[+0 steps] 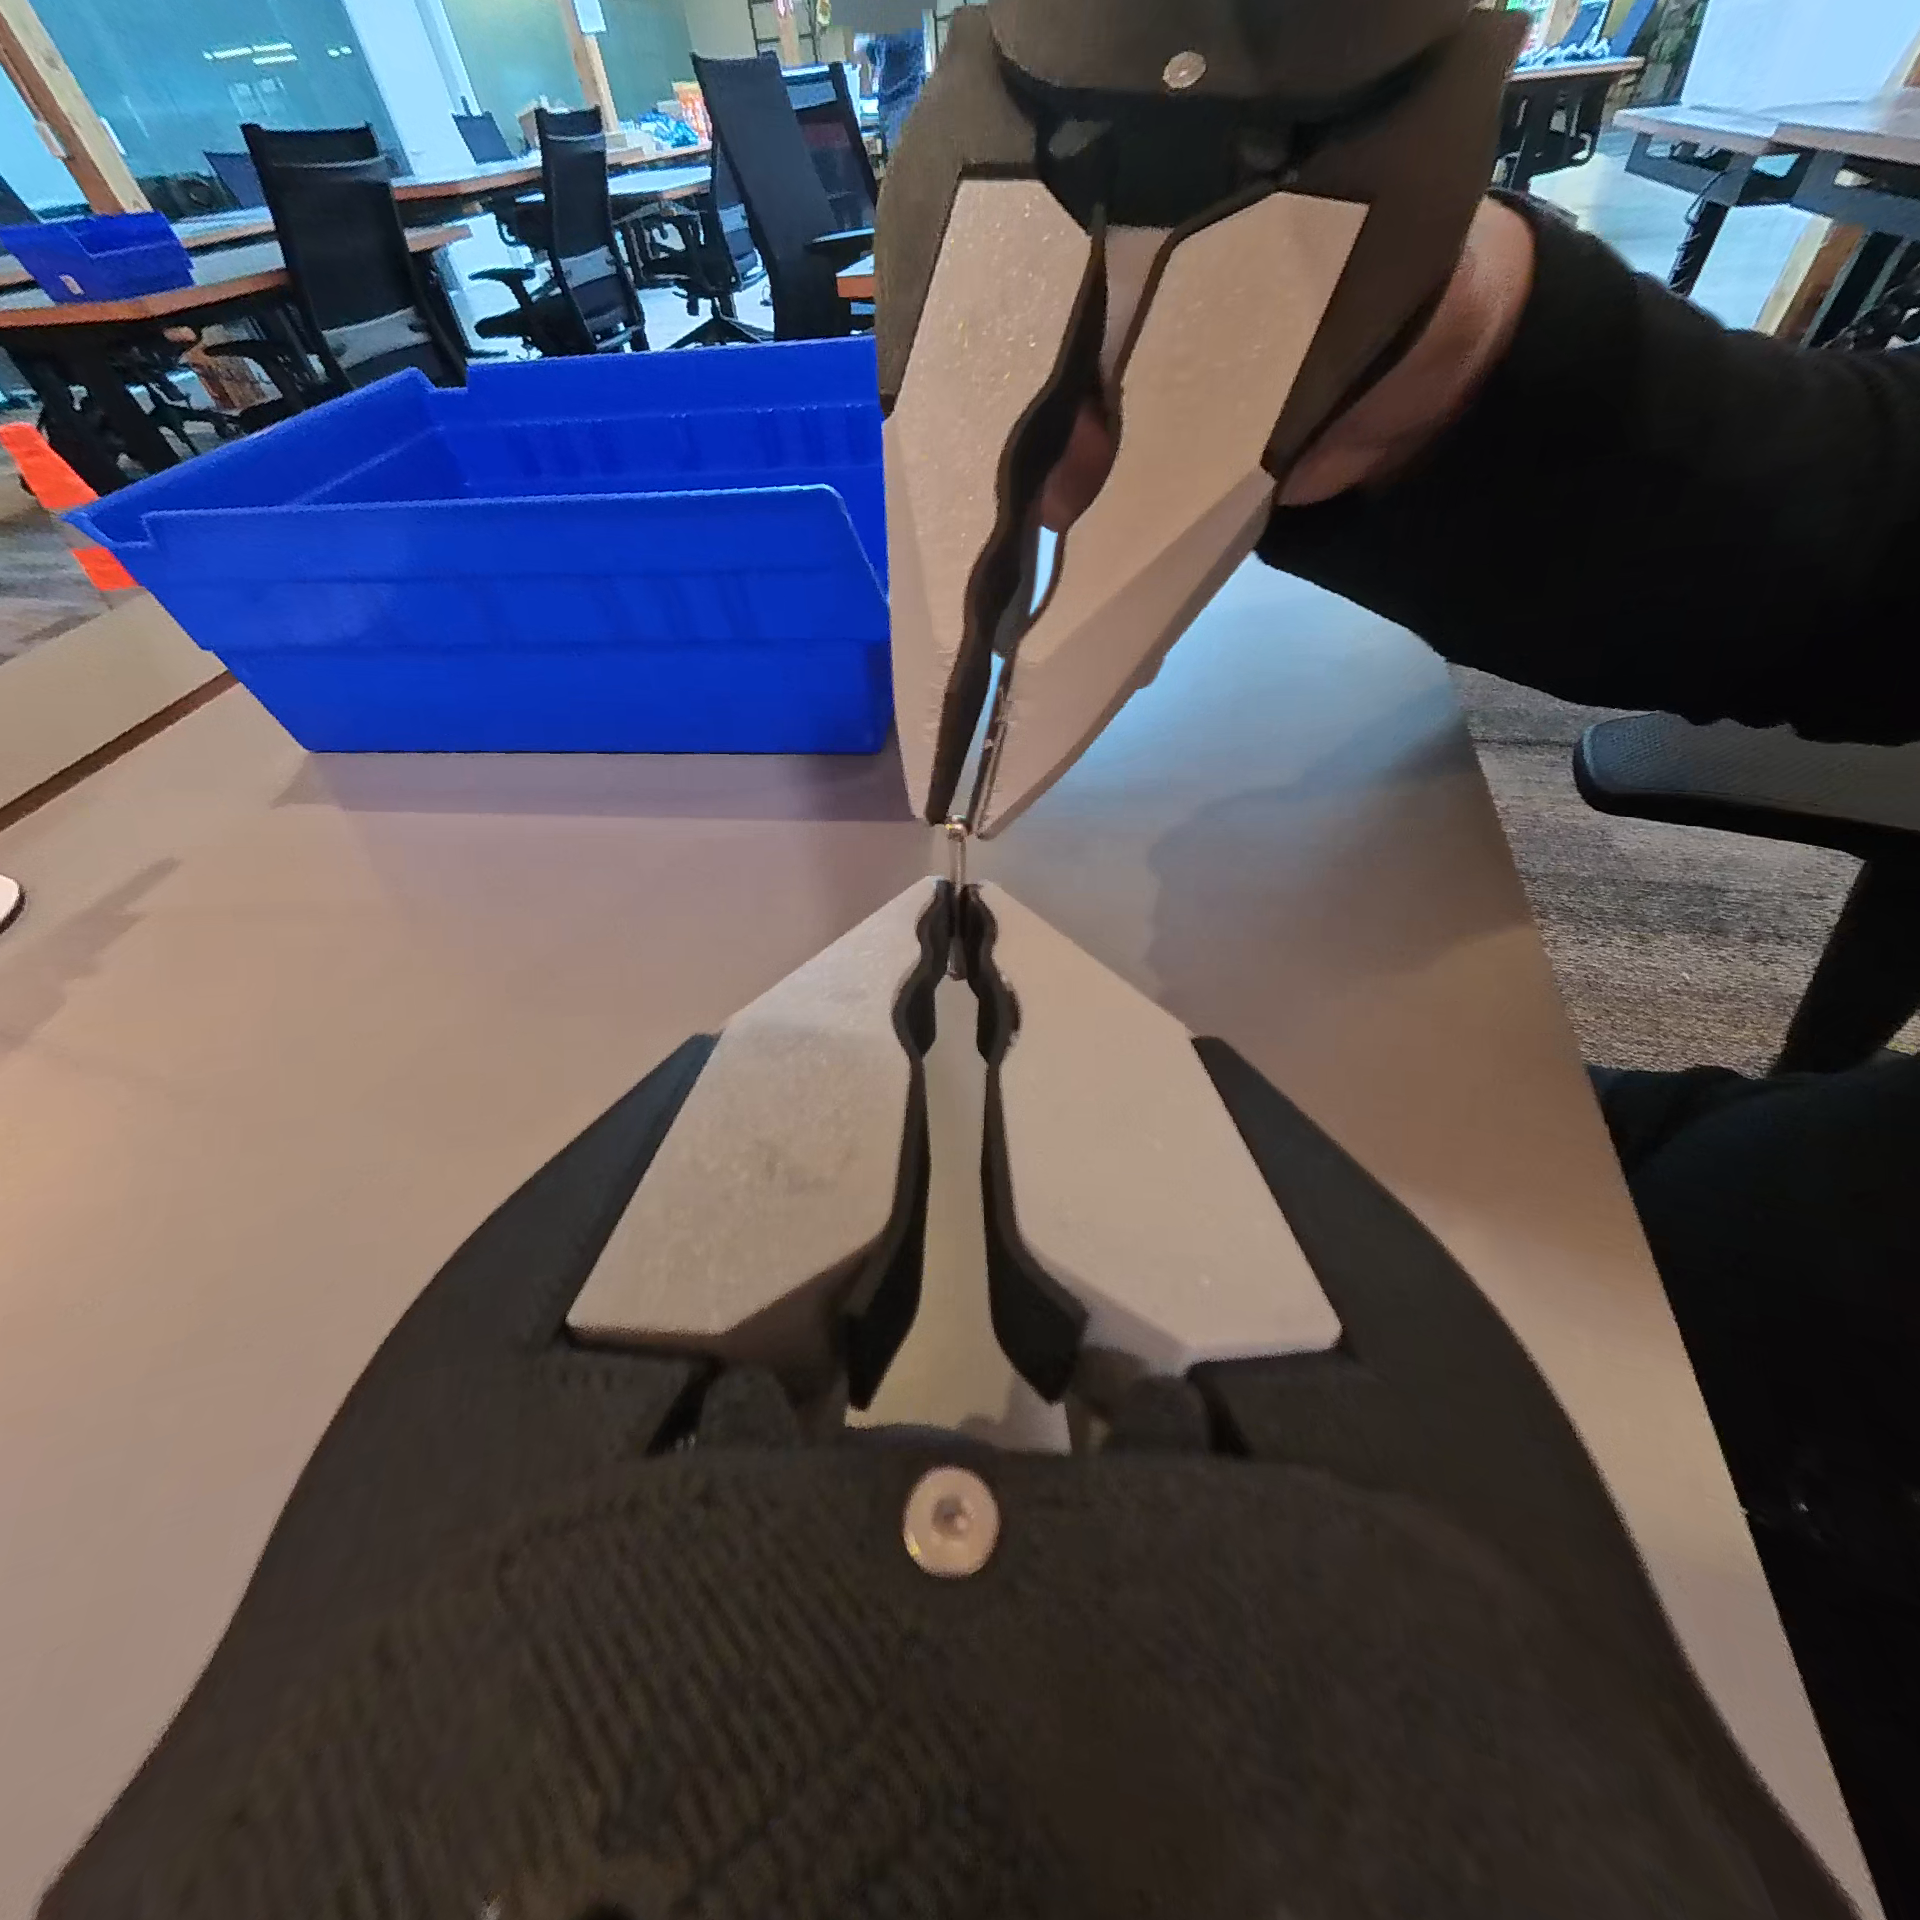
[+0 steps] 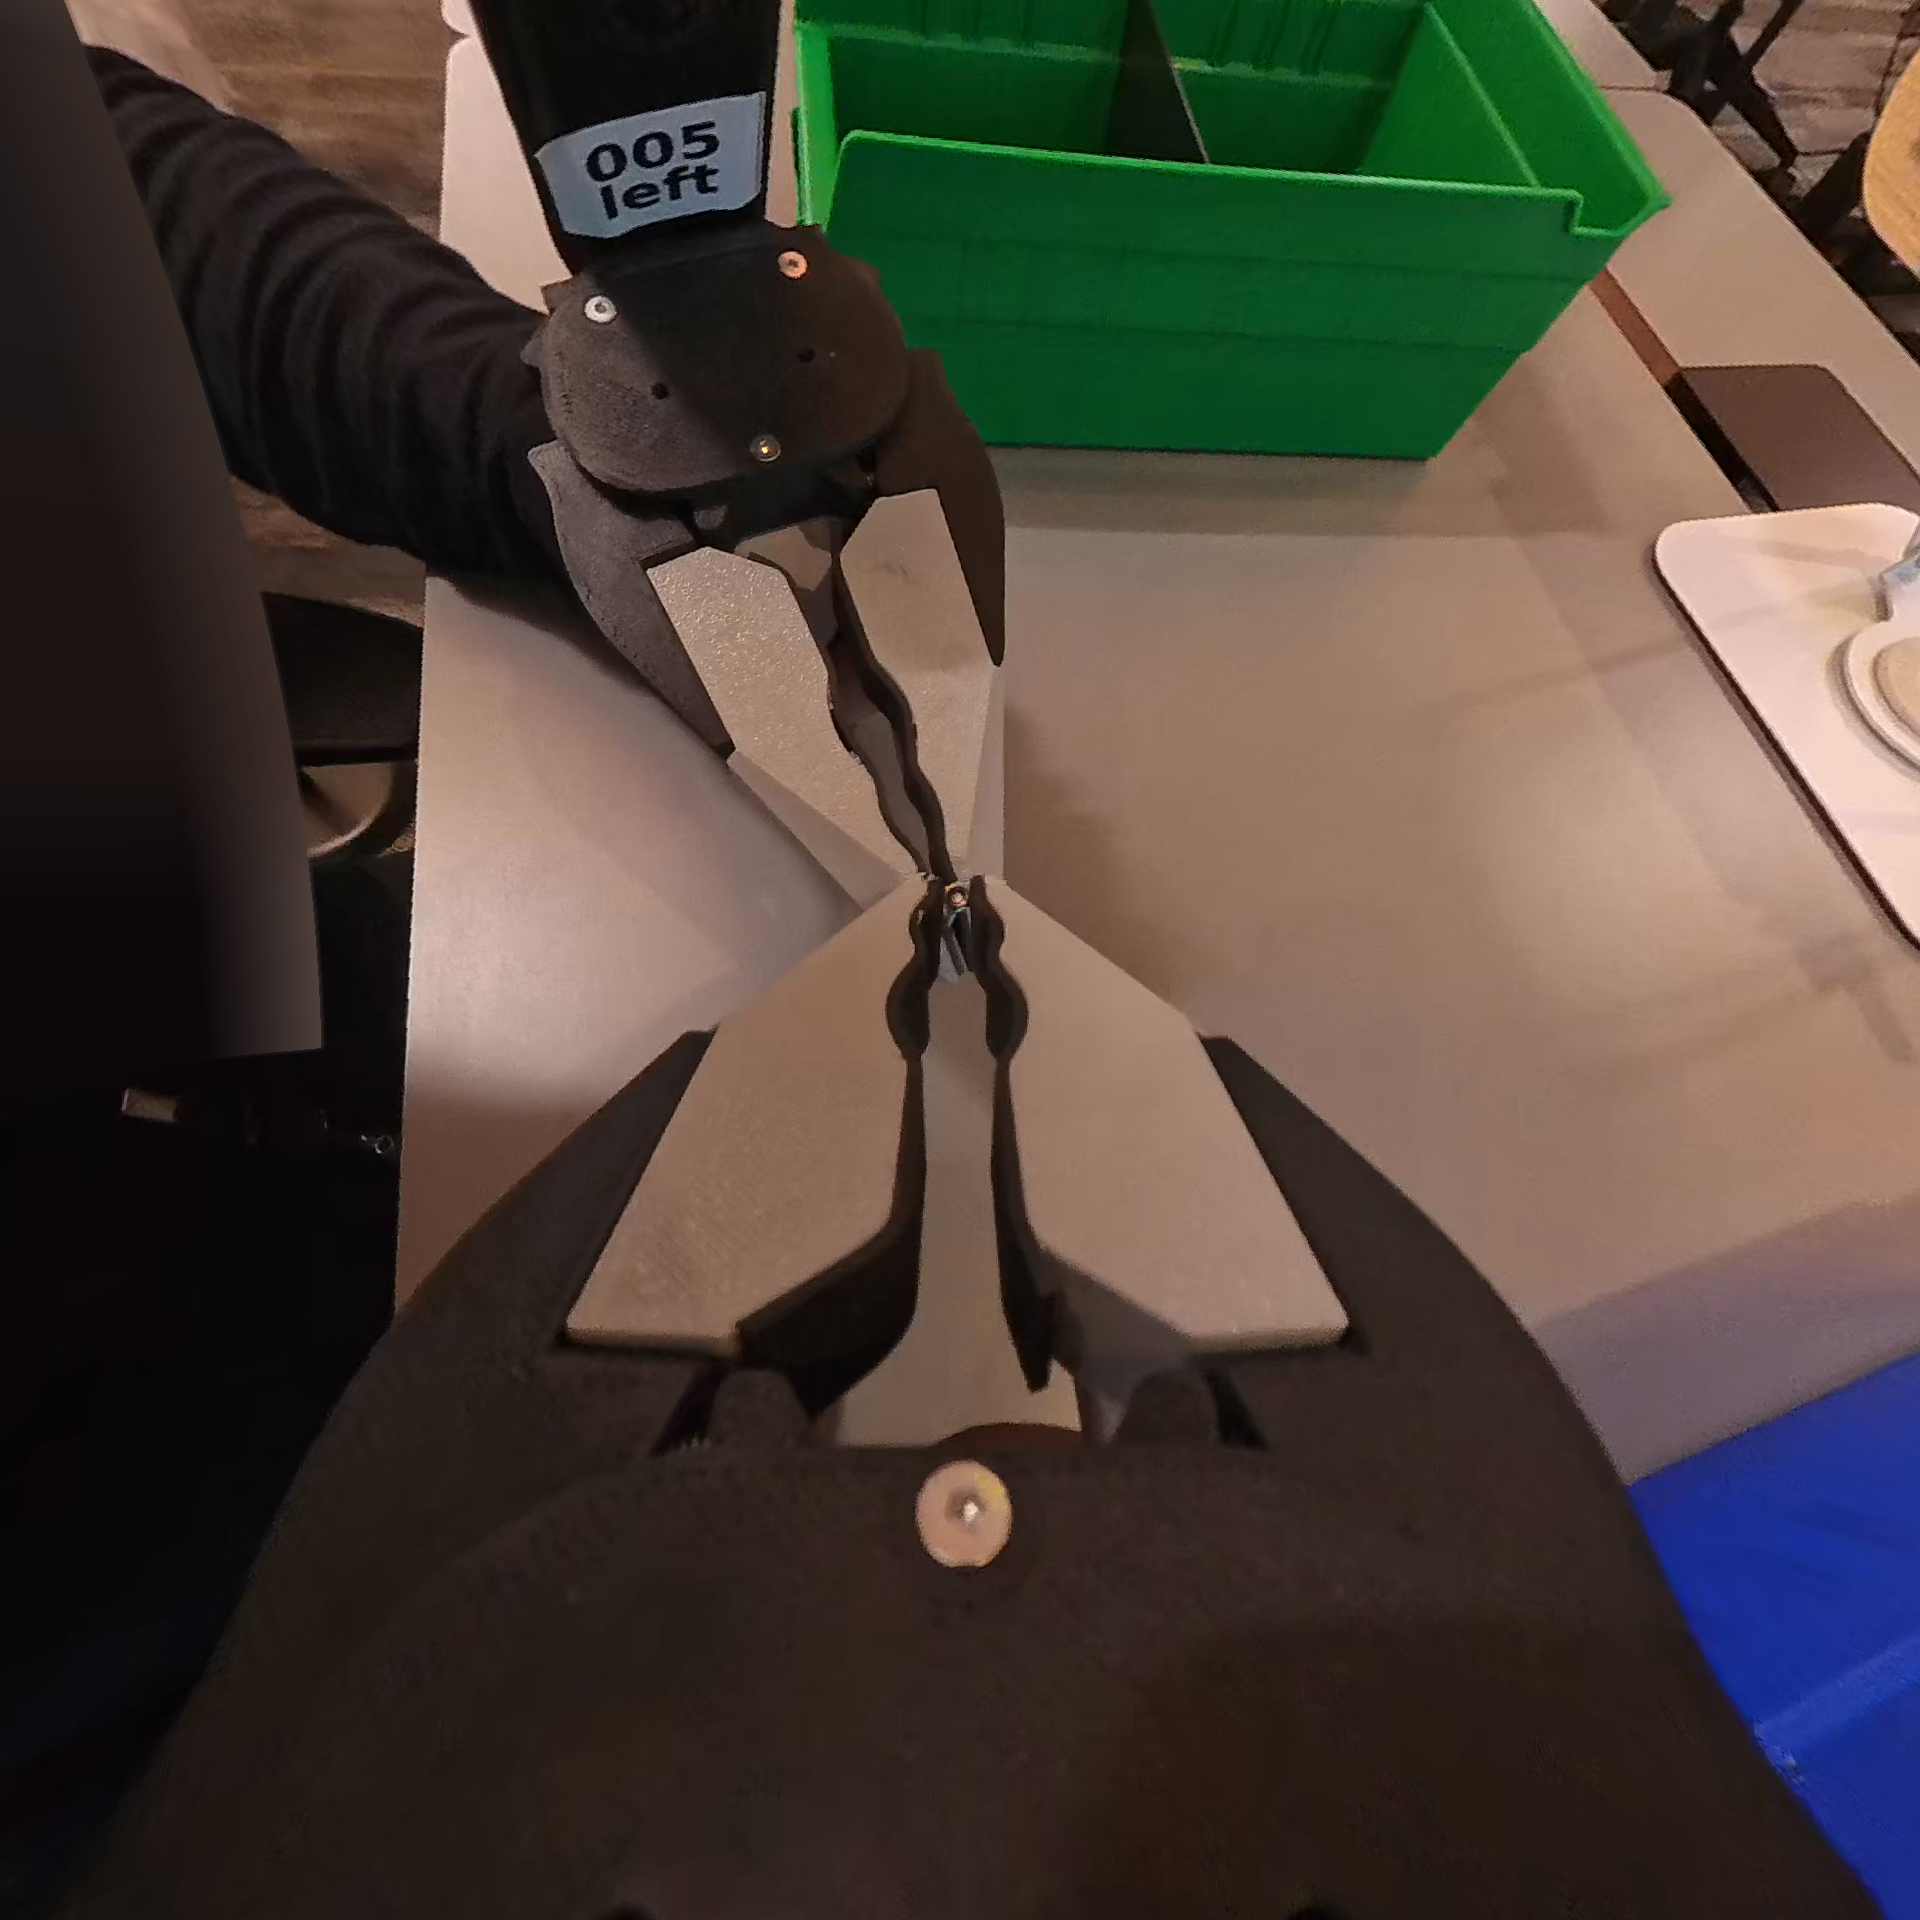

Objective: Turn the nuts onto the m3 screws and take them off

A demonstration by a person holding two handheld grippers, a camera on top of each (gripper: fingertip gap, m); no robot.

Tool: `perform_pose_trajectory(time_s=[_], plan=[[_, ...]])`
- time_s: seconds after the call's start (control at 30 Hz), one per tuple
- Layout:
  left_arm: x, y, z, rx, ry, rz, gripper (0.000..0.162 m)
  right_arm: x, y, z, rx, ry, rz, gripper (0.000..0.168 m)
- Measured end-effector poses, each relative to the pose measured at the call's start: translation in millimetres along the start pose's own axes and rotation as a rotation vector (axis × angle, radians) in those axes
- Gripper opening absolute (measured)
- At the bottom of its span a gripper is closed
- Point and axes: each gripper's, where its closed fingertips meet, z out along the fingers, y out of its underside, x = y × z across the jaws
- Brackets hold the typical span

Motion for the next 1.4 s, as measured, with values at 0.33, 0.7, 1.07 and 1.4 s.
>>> perform_pose_trajectory(time_s=[0.33,0.7,1.07,1.4], plan=[[-6.2,2.1,0.2,-0.015,-0.049,-0.002,0.0,5.5,0.4,3.0,-0.024,0.063,0.146,0.002],[-12.7,5.6,0.0,-0.037,-0.085,-0.001,0.0,10.7,1.3,7.4,-0.037,0.091,0.251,0.002],[-12.8,5.0,0.0,-0.031,-0.071,-0.024,0.0,14.1,-10.0,-4.4,0.057,0.061,0.263,0.004],[-1.3,-8.3,-3.6,0.061,0.043,-0.098,0.0,1.4,-9.0,-13.6,0.07,-0.038,-0.022,0.006]])
